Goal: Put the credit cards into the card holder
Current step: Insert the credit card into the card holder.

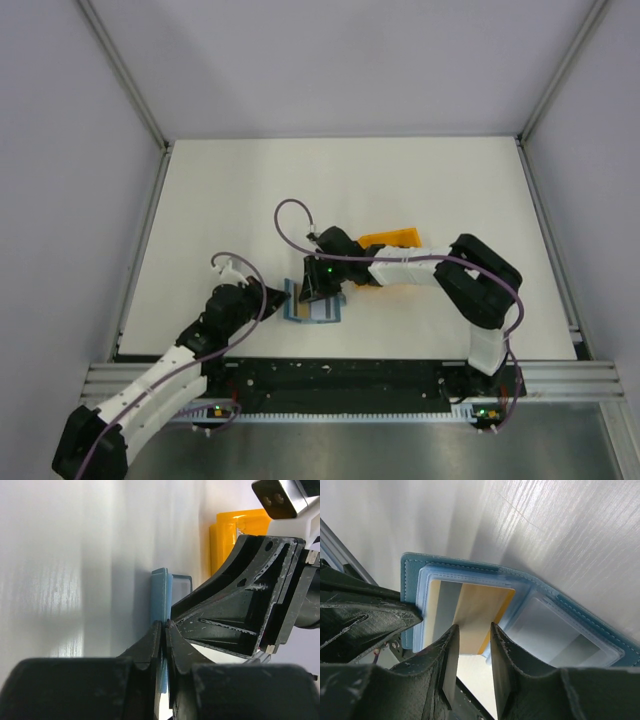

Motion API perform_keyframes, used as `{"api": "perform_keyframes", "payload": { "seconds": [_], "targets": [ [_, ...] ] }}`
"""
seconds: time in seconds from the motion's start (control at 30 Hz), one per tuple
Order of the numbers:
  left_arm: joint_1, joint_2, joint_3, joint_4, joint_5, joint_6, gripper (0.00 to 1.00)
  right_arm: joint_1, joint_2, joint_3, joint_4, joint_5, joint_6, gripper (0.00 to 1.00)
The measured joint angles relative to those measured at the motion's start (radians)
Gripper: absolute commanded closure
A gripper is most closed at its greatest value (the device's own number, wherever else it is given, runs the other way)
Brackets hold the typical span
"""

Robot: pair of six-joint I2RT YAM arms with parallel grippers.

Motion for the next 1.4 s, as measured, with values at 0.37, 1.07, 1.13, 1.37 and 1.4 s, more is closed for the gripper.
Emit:
{"api": "perform_keyframes", "payload": {
  "seconds": [0.37, 1.07, 1.13, 1.37, 1.4],
  "targets": [
    [0.000, 0.035, 0.000, 0.076, 0.066, 0.056, 0.71, -0.001, 0.001, 0.000, -0.034, 0.029, 0.000, 0.65],
    [0.003, 0.241, 0.000, 0.216, 0.134, 0.128, 1.00, -0.003, -0.027, 0.000, -0.113, 0.158, 0.000, 0.65],
    [0.003, 0.251, 0.000, 0.214, 0.139, 0.129, 1.00, -0.003, -0.027, 0.000, -0.116, 0.162, 0.000, 0.65],
    [0.003, 0.211, 0.000, 0.190, 0.143, 0.130, 1.00, -0.003, -0.027, 0.000, -0.116, 0.167, 0.001, 0.66],
    [0.003, 0.195, 0.000, 0.180, 0.143, 0.131, 1.00, -0.003, -0.027, 0.000, -0.115, 0.167, 0.001, 0.66]
  ]
}}
